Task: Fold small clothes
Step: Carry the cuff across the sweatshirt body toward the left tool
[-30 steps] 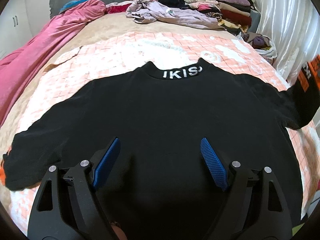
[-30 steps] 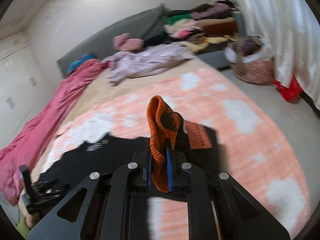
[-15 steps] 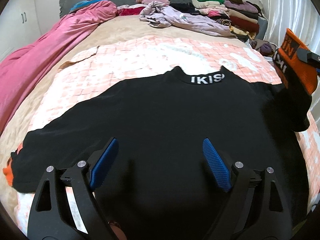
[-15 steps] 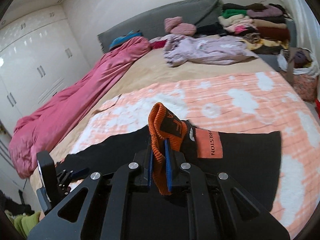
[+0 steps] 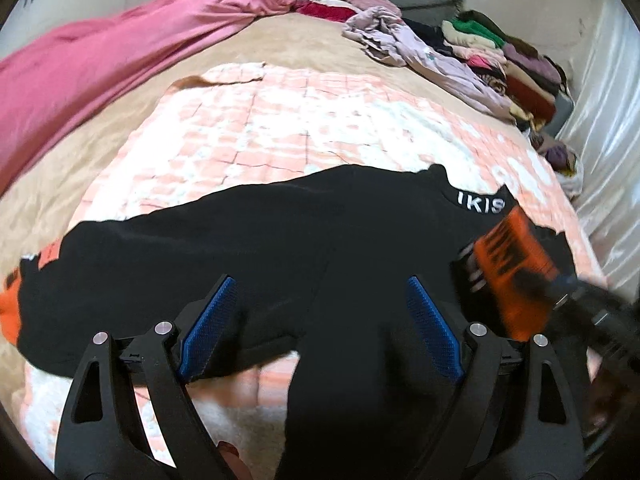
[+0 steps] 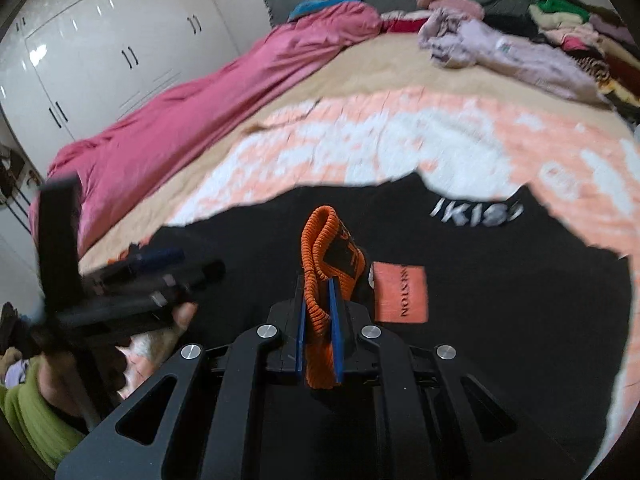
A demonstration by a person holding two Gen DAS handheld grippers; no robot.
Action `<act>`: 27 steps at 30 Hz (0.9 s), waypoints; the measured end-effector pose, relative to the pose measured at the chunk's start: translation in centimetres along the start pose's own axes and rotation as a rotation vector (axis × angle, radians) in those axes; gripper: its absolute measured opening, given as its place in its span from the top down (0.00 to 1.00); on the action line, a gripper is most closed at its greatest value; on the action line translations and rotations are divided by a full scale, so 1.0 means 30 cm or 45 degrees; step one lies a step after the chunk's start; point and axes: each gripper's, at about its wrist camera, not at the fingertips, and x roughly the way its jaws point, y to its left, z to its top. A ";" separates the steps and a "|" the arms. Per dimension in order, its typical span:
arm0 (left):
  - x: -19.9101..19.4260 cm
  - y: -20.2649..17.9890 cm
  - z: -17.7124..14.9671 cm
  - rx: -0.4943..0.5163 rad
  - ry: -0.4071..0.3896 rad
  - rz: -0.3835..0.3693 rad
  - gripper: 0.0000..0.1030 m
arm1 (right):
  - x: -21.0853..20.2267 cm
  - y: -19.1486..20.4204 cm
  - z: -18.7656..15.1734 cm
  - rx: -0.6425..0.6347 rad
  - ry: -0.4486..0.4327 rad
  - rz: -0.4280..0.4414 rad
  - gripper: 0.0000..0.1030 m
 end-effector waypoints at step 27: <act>0.134 -0.115 0.022 -0.149 0.261 -0.454 0.30 | -0.844 -0.626 0.009 0.366 -0.239 -0.386 0.28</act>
